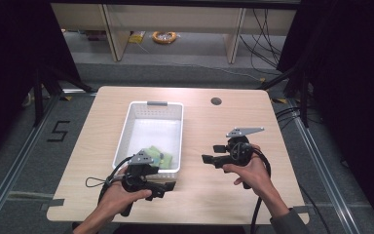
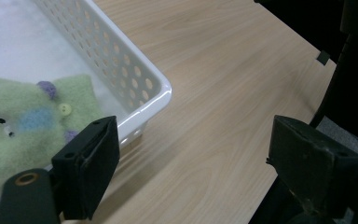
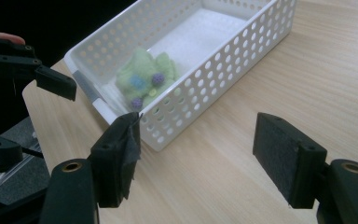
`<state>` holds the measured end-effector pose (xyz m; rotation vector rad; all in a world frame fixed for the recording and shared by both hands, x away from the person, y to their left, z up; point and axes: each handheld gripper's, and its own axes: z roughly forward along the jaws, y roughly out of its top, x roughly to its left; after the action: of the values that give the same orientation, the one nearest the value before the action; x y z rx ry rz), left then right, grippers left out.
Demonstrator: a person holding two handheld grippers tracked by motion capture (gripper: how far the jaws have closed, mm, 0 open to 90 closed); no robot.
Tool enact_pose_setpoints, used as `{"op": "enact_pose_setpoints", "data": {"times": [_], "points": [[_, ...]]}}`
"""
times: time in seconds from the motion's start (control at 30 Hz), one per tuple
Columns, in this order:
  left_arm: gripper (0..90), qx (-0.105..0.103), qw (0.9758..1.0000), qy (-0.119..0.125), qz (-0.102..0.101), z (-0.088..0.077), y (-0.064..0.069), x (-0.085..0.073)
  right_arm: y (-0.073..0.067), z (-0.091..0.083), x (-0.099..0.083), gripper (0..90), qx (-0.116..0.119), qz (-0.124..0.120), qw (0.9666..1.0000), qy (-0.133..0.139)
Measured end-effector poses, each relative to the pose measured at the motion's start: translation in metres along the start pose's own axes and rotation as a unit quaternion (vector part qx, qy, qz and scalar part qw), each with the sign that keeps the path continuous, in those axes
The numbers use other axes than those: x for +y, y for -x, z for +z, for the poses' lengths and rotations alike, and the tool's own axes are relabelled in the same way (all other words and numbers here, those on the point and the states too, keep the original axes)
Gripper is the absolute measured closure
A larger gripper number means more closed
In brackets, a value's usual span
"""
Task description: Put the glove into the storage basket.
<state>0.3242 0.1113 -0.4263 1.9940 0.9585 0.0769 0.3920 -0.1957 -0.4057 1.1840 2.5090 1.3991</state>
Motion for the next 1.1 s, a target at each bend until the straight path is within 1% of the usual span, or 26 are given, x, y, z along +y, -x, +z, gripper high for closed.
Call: {"op": "enact_pose_setpoints", "data": {"times": [0.03,0.1,0.13,0.2,0.23,0.3,0.33,0.37,0.4,0.43,0.47,0.5,0.53,0.57,0.6,0.67,0.73,0.77,0.83,0.87,0.9,0.93,1.0,1.03,1.07,1.1], "points": [[15.7,-0.001,1.0000,0.002,-0.003,0.001,0.001,-0.001,-0.002,-0.002,-0.001,33.1,0.001,0.011,0.9999,-0.002],[15.8,-0.001,1.0000,0.002,0.000,0.002,0.002,-0.003,0.001,-0.002,-0.003,32.9,0.001,0.005,1.0000,0.004],[15.8,-0.002,1.0000,0.002,0.001,0.002,0.002,-0.003,0.000,-0.004,-0.005,33.0,0.005,0.011,0.9999,0.002],[15.8,0.002,1.0000,0.006,0.005,0.002,0.005,-0.005,0.002,-0.006,-0.007,32.9,-0.001,0.001,1.0000,0.007],[15.8,0.002,0.9999,0.005,0.011,0.003,0.006,-0.006,0.000,-0.006,-0.009,32.9,0.005,0.016,0.9998,0.007],[15.8,0.005,0.9998,0.007,0.016,0.003,0.009,-0.007,0.000,-0.009,-0.011,32.7,-0.001,0.008,0.9999,0.008],[15.8,0.006,0.9998,0.006,0.019,0.004,0.009,-0.008,-0.001,-0.010,-0.013,32.6,0.002,0.019,0.9998,0.007],[15.8,0.003,0.9998,0.008,0.019,0.005,0.011,-0.009,0.001,-0.010,-0.014,32.6,0.000,0.007,0.9999,0.012],[15.8,0.002,0.9997,0.002,0.025,0.005,0.011,-0.009,0.001,-0.011,-0.016,32.4,0.002,0.004,0.9999,0.014],[15.8,-0.002,0.9998,0.007,0.018,0.007,0.012,-0.010,-0.001,-0.012,-0.018,32.4,0.002,0.014,0.9998,0.015],[15.8,-0.003,0.9998,0.007,0.018,0.007,0.012,-0.011,-0.001,-0.013,-0.019,32.2,-0.001,0.005,0.9998,0.018],[15.8,-0.001,0.9997,0.006,0.023,0.008,0.013,-0.012,-0.001,-0.014,-0.021,31.9,-0.001,0.003,0.9997,0.023],[15.8,0.003,0.9997,0.007,0.023,0.008,0.014,-0.012,-0.002,-0.016,-0.022,31.4,0.001,0.011,0.9997,0.021],[15.8,0.002,0.9995,0.001,0.032,0.008,0.013,-0.013,-0.002,-0.017,-0.024,31.3,0.003,0.012,0.9997,0.022],[15.8,-0.002,0.9997,0.008,0.025,0.009,0.014,-0.014,-0.002,-0.018,-0.026,31.3,0.002,0.006,0.9996,0.026],[15.8,-0.001,0.9997,0.008,0.023,0.010,0.015,-0.015,-0.002,-0.020,-0.030,31.1,0.003,0.014,0.9996,0.025],[15.8,-0.007,0.9997,0.008,0.024,0.011,0.016,-0.017,-0.003,-0.022,-0.034,31.1,0.002,0.019,0.9994,0.029],[15.8,-0.008,0.9997,0.009,0.022,0.011,0.016,-0.018,-0.001,-0.023,-0.035,31.1,-0.001,0.007,0.9995,0.031],[15.8,-0.011,0.9996,0.011,0.022,0.012,0.017,-0.019,0.000,-0.024,-0.039,31.1,-0.001,-0.002,0.9994,0.033],[15.8,-0.011,0.9996,0.011,0.023,0.012,0.017,-0.020,0.000,-0.024,-0.041,30.9,0.004,0.005,0.9993,0.037],[15.8,-0.012,0.9996,0.011,0.024,0.013,0.018,-0.021,-0.001,-0.024,-0.043,30.8,0.002,0.008,0.9992,0.039],[15.8,-0.012,0.9996,0.011,0.022,0.013,0.018,-0.021,-0.003,-0.025,-0.045,30.7,0.006,0.017,0.9992,0.035],[15.8,-0.009,0.9995,0.014,0.027,0.014,0.019,-0.023,-0.002,-0.025,-0.049,30.0,0.006,0.004,0.9992,0.040],[15.8,-0.008,0.9995,0.011,0.029,0.013,0.019,-0.023,-0.003,-0.025,-0.050,29.8,0.010,0.007,0.9992,0.039],[15.8,-0.009,0.9995,0.012,0.029,0.014,0.019,-0.024,-0.001,-0.025,-0.052,29.6,0.010,-0.008,0.9990,0.044],[15.8,-0.008,0.9994,0.012,0.030,0.014,0.019,-0.025,-0.004,-0.025,-0.055,29.3,0.016,0.008,0.9990,0.041]]}}
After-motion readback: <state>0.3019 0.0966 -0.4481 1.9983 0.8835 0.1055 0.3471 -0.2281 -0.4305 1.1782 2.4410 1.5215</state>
